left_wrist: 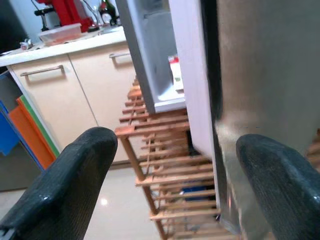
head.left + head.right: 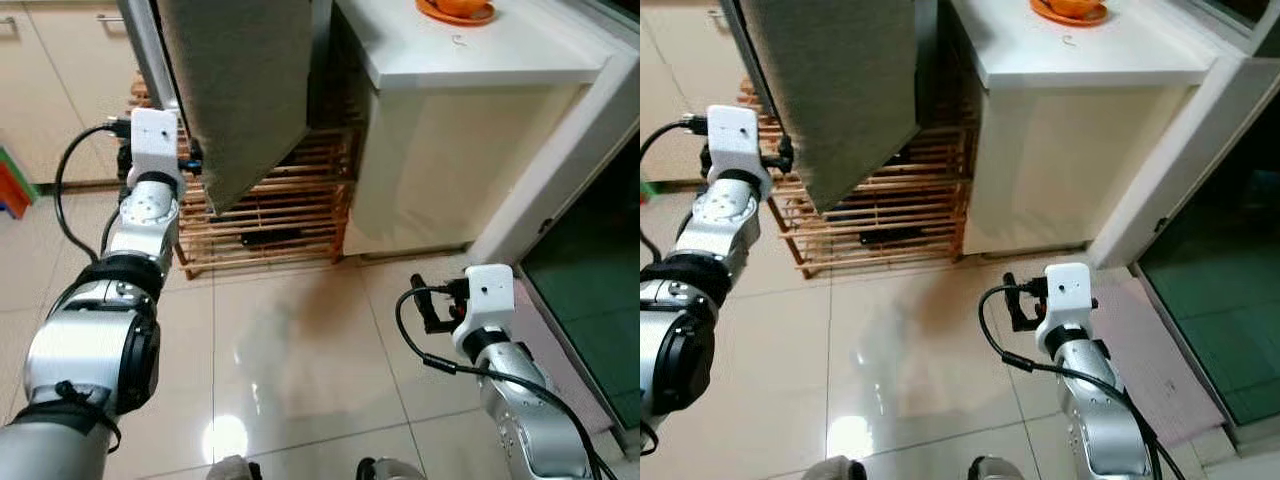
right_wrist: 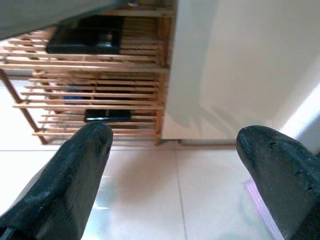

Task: Restocking fridge

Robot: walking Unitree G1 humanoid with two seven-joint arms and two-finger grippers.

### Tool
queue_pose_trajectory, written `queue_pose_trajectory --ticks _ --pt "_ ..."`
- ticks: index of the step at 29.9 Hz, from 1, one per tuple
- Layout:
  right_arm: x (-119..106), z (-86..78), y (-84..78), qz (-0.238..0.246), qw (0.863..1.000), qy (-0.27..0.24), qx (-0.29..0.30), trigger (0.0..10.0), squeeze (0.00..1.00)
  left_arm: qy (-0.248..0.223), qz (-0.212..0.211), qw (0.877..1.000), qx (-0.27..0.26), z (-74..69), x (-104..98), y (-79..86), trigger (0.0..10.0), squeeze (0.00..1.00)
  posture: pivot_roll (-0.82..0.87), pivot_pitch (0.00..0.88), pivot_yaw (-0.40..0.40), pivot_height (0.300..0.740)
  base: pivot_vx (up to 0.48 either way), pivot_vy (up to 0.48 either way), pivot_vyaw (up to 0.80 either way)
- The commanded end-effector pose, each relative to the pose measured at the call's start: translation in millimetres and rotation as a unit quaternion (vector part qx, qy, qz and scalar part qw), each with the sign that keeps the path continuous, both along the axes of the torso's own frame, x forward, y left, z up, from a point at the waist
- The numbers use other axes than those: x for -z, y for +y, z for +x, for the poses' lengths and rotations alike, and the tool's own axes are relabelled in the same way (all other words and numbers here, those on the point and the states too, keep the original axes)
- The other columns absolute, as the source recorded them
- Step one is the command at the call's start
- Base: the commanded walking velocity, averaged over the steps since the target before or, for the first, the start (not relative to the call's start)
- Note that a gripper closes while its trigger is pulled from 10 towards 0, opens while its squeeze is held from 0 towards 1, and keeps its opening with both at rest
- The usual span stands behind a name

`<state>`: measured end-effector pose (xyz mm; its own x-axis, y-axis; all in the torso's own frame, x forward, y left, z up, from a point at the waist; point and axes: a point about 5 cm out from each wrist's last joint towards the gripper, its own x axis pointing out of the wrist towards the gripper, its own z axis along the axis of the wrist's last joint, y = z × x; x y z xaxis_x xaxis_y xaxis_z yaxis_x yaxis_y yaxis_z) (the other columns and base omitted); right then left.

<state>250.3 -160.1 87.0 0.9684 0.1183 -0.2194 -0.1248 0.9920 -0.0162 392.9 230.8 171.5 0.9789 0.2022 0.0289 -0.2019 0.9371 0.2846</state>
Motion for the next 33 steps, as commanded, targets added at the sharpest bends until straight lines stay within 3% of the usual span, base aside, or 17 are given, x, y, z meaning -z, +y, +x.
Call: queue_pose_trajectory --ticks 1,4,7,8,9,10,13,17,22,33 --pt "-3 5.1 0.9 0.012 1.0 -0.01 -0.003 10.0 0.0 0.003 0.006 0.999 0.044 -4.4 13 -14.0 10.0 0.0 -0.08 0.082 -0.019 0.74 0.0 0.0 0.0" --pt "-5 14.7 0.5 0.022 1.0 -0.021 0.006 10.0 0.0 0.006 -0.011 0.996 0.09 -21.5 40 -31.3 10.0 0.0 -0.07 0.074 -0.01 0.74 0.0 0.0 0.0" --pt "-20 32.8 -1.3 0.023 0.998 -0.058 0.018 10.0 0.0 0.002 -0.054 0.993 0.108 -54.5 63 -48.9 10.0 0.0 -0.07 0.066 -0.005 0.74 0.0 0.0 0.0" --pt "-20 32.8 -1.3 0.023 0.998 -0.058 0.018 10.0 0.0 0.002 -0.054 0.993 0.108 -54.5 63 -48.9 10.0 0.0 -0.07 0.066 -0.005 0.74 0.0 0.0 0.0" --pt "-40 49.3 -1.3 0.03 0.994 -0.106 0.025 10.0 0.0 0.014 -0.078 0.991 0.105 -75.7 79 -58.4 10.0 0.0 -0.05 0.049 -0.007 0.74 0.0 0.0 0.0" --pt "-50 57.1 1.5 0.031 0.991 -0.131 0.019 10.0 0.0 0.018 -0.092 0.99 0.105 -84.5 86 -62.9 10.0 0.0 -0.04 0.042 -0.009 0.74 0.0 0.0 0.0" --pt "-68 72.7 13.8 0.03 0.986 -0.164 -0.007 10.0 0.0 0.035 -0.104 0.988 0.112 -98.4 100 -75.3 10.0 0.0 -0.02 0.025 -0.025 0.74 0.0 0.0 0.0" --pt "-69 79.5 24.0 0.039 0.986 -0.161 -0.03 10.0 0.0 0.021 -0.114 0.987 0.113 -98.2 95 -81.1 10.0 0.0 -0.01 0.014 -0.029 0.74 0.214 0.0 0.0" --pt "-62 83.1 39.2 0.037 0.985 -0.158 -0.052 10.0 0.0 0.007 -0.12 0.987 0.109 -98.2 74 -85.9 10.0 0.0 -0.01 0.0 -0.03 0.74 0.429 0.0 0.0" --pt "-52 86.8 32.7 0.041 0.987 -0.145 -0.046 10.0 0.0 0.006 -0.133 0.985 0.109 -104.4 69 -91.9 10.0 0.0 -0.01 0.002 -0.028 0.74 0.42 0.114 0.0"
